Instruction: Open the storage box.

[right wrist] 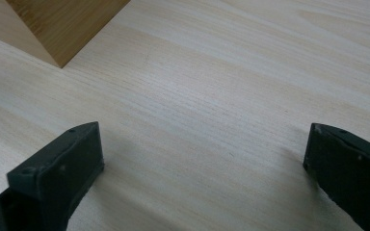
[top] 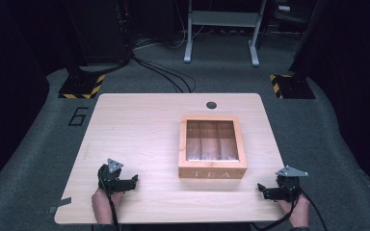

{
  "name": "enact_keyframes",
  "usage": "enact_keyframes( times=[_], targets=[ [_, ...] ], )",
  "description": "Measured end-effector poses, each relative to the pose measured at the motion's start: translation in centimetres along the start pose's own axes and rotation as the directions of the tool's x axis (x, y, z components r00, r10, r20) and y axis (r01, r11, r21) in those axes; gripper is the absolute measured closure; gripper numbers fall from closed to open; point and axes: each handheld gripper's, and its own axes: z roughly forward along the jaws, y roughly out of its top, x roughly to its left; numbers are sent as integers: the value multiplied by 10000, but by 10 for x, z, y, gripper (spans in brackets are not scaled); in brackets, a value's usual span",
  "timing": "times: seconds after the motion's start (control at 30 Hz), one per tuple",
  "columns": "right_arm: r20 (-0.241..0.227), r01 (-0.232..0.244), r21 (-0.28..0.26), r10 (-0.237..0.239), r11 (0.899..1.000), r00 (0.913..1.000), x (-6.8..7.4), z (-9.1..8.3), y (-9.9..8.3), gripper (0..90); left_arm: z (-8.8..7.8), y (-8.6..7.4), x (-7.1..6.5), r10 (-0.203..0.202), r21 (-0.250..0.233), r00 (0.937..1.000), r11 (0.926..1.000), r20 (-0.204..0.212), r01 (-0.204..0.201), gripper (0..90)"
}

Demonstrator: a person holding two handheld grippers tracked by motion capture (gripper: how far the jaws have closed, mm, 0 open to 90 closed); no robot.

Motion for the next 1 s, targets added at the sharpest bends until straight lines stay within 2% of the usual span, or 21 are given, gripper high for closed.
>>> enact_keyframes(
  times=[0.37, 0.63, 0.73, 1.0],
  targets=[
    [34, -26, 76, 25, 10000, 10000, 0, 0, 0, 0, 0, 0, 0, -1, -2, 10000, 10000, -1, 1, 53],
    [-258, -114, 143, 118, 9998, 9996, 0, -2, 4, 0, 0, 0, 0, -2, -3, 10000, 10000, -2, 2, 53],
    [-466, -187, -83, 183, 9998, 9987, 4, -9, 10, 0, 0, 0, 0, -3, -2, 10000, 10000, 2, 3, 53],
    [-1252, 372, -632, -449, 9973, 9911, 27, -23, 32, 0, 0, 0, 0, -5, -1, 10000, 10000, 2, 5, 53]
  ],
)
